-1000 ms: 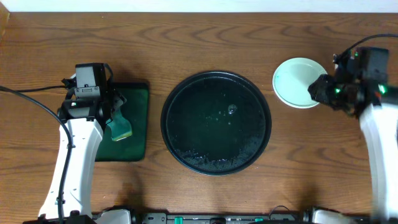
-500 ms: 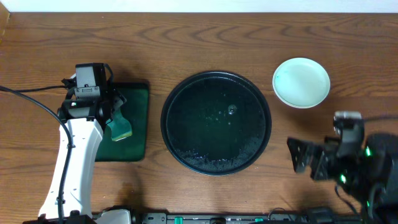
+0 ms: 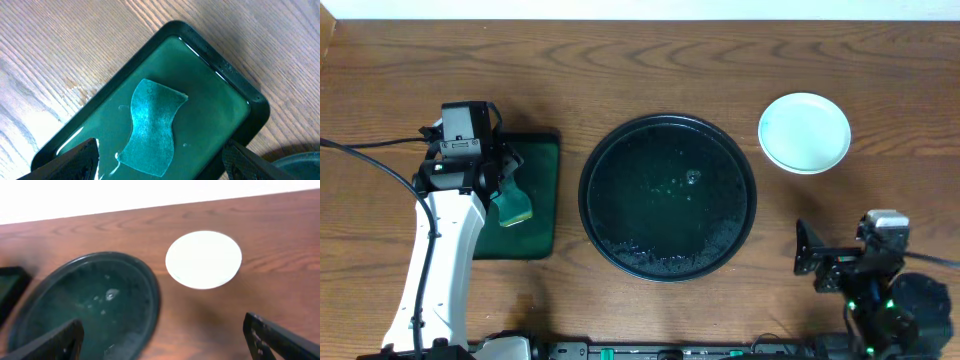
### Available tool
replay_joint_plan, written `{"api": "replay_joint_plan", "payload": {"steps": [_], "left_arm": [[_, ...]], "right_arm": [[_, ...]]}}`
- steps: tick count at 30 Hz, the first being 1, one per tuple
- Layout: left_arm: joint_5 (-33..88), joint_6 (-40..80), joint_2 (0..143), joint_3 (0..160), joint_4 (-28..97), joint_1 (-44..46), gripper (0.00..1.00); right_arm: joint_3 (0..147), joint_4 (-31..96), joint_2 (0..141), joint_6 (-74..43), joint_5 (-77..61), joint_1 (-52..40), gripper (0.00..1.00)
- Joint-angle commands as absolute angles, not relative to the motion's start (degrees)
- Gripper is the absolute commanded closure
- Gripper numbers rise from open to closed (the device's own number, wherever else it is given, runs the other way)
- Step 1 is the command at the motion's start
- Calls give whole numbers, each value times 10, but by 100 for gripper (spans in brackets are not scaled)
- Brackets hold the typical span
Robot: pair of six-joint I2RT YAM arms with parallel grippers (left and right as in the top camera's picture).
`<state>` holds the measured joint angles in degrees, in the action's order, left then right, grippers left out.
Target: Clean dirty plates on tray and stack at the side
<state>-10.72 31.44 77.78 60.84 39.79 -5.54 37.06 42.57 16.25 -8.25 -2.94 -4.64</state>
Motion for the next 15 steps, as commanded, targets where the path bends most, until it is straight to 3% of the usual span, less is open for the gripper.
{"api": "replay_joint_plan", "payload": {"steps": [1,7,15], "left_arm": [[-116,309,778,621,399,-58,20],[-116,309,778,621,399,-58,20],[-116,309,778,621,399,-58,20]], "right_arm": [[271,350,97,-54,-13,-41,1],[121,177,1,-47,-13,-40,1],[15,8,3,-37,-15,-33,1]]}}
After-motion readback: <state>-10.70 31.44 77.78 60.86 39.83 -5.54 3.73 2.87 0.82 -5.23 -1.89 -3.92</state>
